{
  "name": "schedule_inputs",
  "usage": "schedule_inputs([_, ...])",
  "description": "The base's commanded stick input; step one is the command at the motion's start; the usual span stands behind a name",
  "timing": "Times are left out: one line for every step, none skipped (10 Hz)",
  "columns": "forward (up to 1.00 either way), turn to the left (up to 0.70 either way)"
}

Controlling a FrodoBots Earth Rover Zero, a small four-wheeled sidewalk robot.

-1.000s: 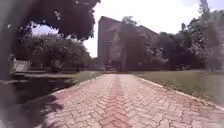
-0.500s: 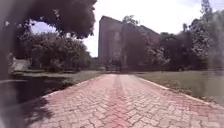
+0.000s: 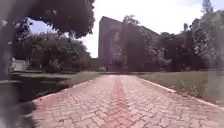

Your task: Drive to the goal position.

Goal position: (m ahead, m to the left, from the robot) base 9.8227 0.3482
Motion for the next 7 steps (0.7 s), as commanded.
schedule_inputs([0.70, 0.00])
schedule_inputs([0.70, 0.00])
schedule_inputs([0.70, 0.00])
schedule_inputs([0.70, 0.00])
schedule_inputs([0.70, 0.00])
schedule_inputs([0.70, 0.00])
schedule_inputs([0.70, 0.00])
